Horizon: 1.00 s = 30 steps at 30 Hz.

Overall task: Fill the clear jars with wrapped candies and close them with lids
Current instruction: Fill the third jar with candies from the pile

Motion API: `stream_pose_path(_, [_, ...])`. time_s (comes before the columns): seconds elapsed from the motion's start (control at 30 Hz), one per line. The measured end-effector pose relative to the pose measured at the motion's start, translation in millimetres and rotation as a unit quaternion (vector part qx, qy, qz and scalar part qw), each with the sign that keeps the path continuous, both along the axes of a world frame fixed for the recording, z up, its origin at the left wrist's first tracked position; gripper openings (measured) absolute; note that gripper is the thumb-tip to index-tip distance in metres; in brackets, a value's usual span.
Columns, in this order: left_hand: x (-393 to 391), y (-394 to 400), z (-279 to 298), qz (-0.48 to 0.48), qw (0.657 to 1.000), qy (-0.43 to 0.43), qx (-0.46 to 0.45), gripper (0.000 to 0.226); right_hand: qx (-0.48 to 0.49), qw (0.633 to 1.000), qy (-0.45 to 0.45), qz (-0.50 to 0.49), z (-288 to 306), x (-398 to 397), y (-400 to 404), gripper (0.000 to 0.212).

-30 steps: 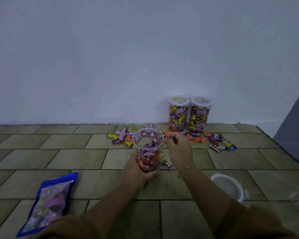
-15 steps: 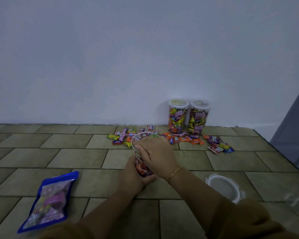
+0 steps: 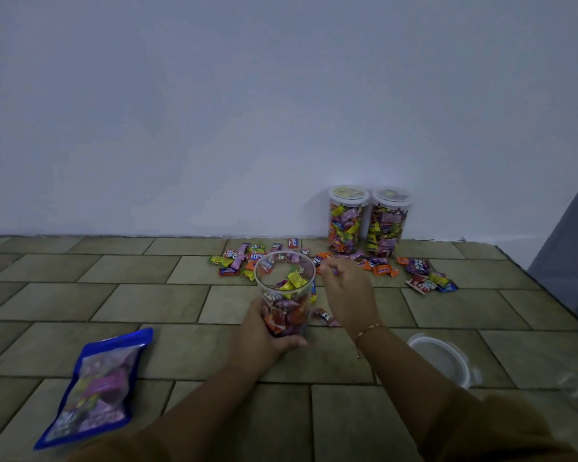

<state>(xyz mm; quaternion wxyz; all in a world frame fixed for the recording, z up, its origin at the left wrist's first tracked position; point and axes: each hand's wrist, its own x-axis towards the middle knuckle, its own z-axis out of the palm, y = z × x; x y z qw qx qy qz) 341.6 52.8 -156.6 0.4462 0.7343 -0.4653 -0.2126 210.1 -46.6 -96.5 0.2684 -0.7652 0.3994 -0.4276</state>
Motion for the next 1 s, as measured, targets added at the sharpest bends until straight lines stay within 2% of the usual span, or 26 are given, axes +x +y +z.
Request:
stream_pose_path(0.13, [-1.7, -1.0, -1.2, -0.003, 1.000, 0.017, -0.009, 0.094, 0.055, 0.974, 0.215, 0.053, -35.7, -10.7, -13.1, 0.035])
stream_pose_path(0.23, [-1.6, -3.0, 0.4, 0.008, 0.999, 0.031, -0.017, 0.089, 0.061, 0.946, 0.308, 0.074, -55.4, -10.1, -15.3, 0.039])
stream_pose_path(0.3, [2.7, -4.6, 1.9, 0.025, 0.999, 0.028, -0.016, 0.085, 0.056, 0.945, 0.317, 0.066, -65.0, -6.4, -18.0, 0.033])
stream_pose_path(0.5, [22.4, -14.8, 2.7, 0.087, 0.996, 0.013, -0.028, 0.080, 0.037, 0.961, 0.270, 0.048, -65.8, 6.1, -31.8, 0.047])
stream_pose_path(0.6, [26.1, -19.5, -1.0, 0.098, 0.995, 0.007, -0.024, 0.080, -0.003, 0.947, 0.316, 0.057, -66.2, 14.4, -37.8, 0.069])
stream_pose_path(0.67, [26.7, -20.7, -4.5, 0.100, 0.995, -0.001, -0.022, 0.082, -0.012, 0.934, 0.349, 0.067, -68.7, 23.0, -42.5, 0.075])
stream_pose_path(1.0, [29.5, -26.2, -6.9, 0.094, 0.995, -0.013, -0.011, 0.090, -0.014, 0.923, 0.378, 0.071, -80.9, 59.3, -68.7, 0.071])
